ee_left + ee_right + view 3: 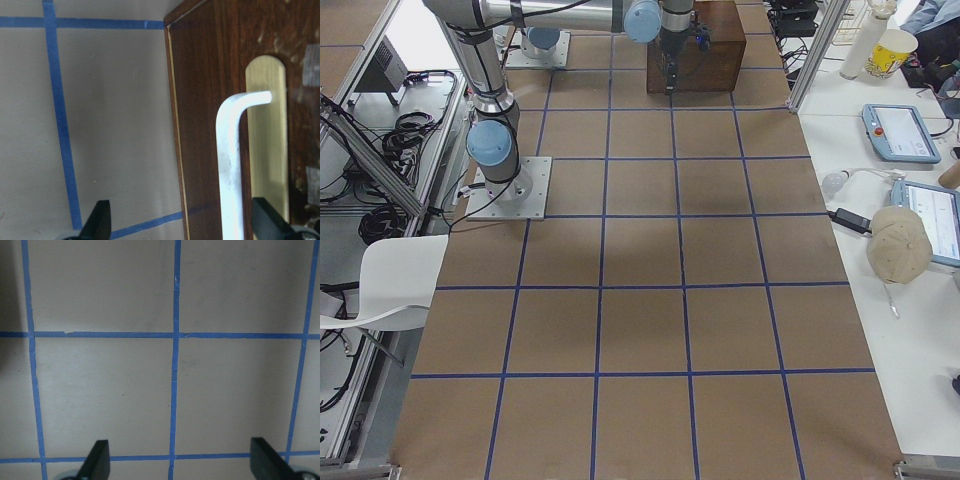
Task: Open drawer and put corn inside
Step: 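Close the left gripper on the white drawer handle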
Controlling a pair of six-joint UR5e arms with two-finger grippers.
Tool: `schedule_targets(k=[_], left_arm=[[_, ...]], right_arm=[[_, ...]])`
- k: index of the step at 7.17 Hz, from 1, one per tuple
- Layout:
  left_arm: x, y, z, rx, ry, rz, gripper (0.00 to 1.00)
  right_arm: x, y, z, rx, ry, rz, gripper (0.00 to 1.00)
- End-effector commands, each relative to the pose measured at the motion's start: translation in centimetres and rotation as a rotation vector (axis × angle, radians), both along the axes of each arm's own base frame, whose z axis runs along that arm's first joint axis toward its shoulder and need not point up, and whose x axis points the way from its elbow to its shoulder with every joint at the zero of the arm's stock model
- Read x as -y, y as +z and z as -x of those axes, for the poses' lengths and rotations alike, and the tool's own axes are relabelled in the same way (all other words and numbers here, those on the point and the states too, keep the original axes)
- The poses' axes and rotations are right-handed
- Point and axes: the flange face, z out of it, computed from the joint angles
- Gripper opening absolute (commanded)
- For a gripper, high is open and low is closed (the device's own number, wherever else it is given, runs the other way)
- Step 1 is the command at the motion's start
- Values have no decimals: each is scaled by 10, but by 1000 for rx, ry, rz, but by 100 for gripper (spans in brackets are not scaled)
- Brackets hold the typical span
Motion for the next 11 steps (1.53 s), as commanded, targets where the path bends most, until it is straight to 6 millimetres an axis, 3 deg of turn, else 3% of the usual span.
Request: schedule_targets(k=[1,8,11], left_arm=[[2,-15,-1,-7,0,-23,100],[3,-17,-20,57,-17,-39,100],[3,-12,-38,58,8,-31,100]], right_arm=[[0,0,0,0,0,-1,100],[0,1,0,0,0,2,100],[0,1,0,0,0,2,100]])
